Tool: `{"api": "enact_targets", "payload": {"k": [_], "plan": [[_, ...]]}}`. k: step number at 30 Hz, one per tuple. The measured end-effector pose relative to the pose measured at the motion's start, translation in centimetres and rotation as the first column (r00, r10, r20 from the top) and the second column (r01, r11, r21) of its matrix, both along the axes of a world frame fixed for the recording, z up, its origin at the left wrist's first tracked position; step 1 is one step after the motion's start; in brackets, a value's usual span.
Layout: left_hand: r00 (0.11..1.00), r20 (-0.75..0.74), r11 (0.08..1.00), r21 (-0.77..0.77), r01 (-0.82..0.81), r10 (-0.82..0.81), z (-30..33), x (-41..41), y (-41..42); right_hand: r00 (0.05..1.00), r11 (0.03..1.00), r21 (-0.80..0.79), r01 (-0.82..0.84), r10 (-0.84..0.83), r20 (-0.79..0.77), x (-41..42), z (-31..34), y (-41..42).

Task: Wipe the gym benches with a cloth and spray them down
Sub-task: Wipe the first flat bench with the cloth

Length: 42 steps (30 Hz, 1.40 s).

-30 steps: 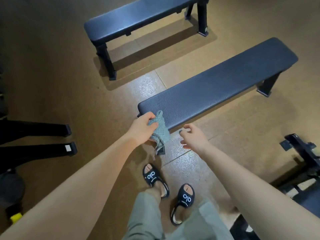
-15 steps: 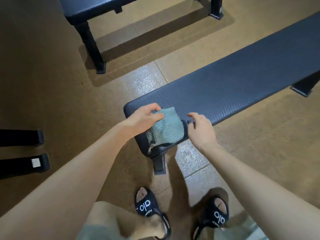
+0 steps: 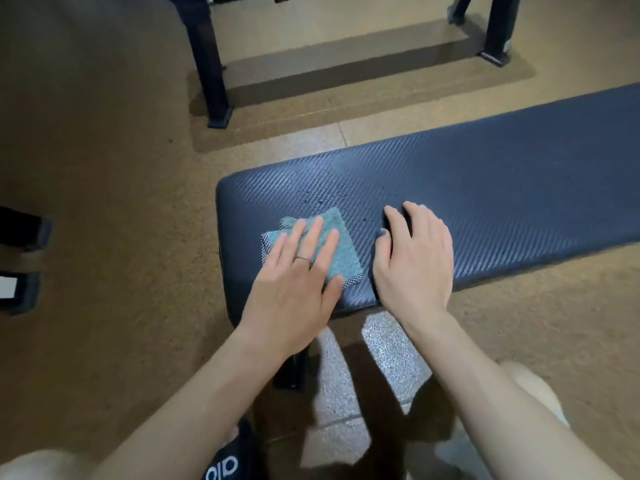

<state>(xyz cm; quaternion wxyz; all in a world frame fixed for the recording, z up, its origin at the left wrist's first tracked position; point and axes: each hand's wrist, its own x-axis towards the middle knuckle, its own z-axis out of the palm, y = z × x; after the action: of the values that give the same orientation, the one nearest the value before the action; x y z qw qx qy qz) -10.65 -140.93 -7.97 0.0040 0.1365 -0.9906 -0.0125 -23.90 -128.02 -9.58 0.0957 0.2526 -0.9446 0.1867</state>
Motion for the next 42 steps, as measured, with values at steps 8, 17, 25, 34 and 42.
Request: {"api": "enact_targets", "payload": {"k": [8,17,25,34,42], "plan": [[0.987,0.118,0.99,0.075,-0.118,0.109,0.2,-4.4,-0.9,0.999,0.999,0.021,-0.036,0.036,0.001,-0.4,-0.2,0.6],[0.99,0.113,0.992,0.092,-0.09,0.08,0.4,-10.7,-5.0,1.0,0.998,-0.059,-0.026,0.025,-0.01,-0.6,-0.9,0.7],[0.973,0.125,0.977,0.12,0.178,-0.193,0.9,-6.7,-3.8,0.997,0.993,-0.117,0.014,-0.022,-0.07,-0.3,-1.1,0.3],[0.958,0.085,0.959,0.093,0.268,-0.276,-0.1,-10.9,-7.9,0.991,0.989,-0.145,0.027,-0.045,-0.122,-0.6,-1.6,0.0],[0.994,0.079,0.98,0.188,0.066,-0.082,1.2,-4.0,-13.3,0.996,0.989,-0.149,0.017,-0.029,-0.078,-0.4,-1.4,0.4]]}}
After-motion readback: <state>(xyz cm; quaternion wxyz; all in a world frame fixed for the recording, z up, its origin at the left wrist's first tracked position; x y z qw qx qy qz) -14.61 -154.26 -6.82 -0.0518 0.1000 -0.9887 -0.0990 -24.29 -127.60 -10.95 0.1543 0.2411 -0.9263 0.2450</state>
